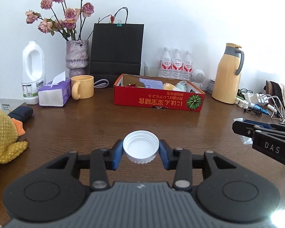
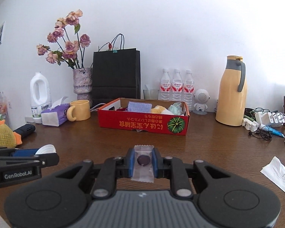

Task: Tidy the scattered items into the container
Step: 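Carry the cap and packet into the box and open both tools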

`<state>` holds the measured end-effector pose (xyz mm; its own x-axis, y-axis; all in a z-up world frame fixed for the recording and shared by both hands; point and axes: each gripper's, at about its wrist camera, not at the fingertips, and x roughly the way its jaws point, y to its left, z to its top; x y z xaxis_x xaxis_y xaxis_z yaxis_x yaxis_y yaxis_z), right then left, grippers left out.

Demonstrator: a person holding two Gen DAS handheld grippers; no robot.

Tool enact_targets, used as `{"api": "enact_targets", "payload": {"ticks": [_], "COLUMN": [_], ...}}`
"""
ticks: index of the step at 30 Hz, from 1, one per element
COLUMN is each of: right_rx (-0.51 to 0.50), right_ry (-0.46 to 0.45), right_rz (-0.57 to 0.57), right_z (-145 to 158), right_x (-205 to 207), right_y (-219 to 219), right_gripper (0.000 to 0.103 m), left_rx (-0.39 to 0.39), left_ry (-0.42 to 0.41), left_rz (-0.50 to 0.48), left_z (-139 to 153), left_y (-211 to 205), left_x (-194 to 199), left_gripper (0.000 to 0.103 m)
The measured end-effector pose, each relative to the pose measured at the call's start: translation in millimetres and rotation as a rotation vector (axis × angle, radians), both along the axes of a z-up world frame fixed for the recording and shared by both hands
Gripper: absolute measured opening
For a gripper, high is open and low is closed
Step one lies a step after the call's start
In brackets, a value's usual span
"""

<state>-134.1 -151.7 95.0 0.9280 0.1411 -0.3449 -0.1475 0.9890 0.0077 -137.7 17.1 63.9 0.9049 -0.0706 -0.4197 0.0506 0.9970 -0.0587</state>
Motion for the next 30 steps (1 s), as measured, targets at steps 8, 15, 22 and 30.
{"api": "enact_targets", "payload": {"ticks": [8, 15, 22, 30], "right_rx": [0.018, 0.036, 0.055, 0.118], "right_ry": [-0.035, -0.061, -0.100, -0.060], "right_rz": [0.005, 0.018, -0.002, -0.016], "right_z": [13.7, 36.3, 68.7, 81.6], "right_x": [-11.3, 47.3, 156.2, 272.4], "right_y": [4.0, -4.0, -20.0, -37.0], "right_gripper": [0.018, 0.018, 0.018, 0.018], "left_rx": [0.030, 0.044, 0.035, 0.044], "left_ry": [-0.069, -0.109, -0.167, -0.166], "left_rz": [-0.009, -0.005, -0.043, -0.025], "left_z": [20.0, 46.1, 80.6, 93.2], "left_y": [-8.2, -13.1, -30.2, -41.4], "left_x": [-9.0, 45.6, 151.7, 270.2], "left_gripper": [0.041, 0.041, 0.041, 0.042]}}
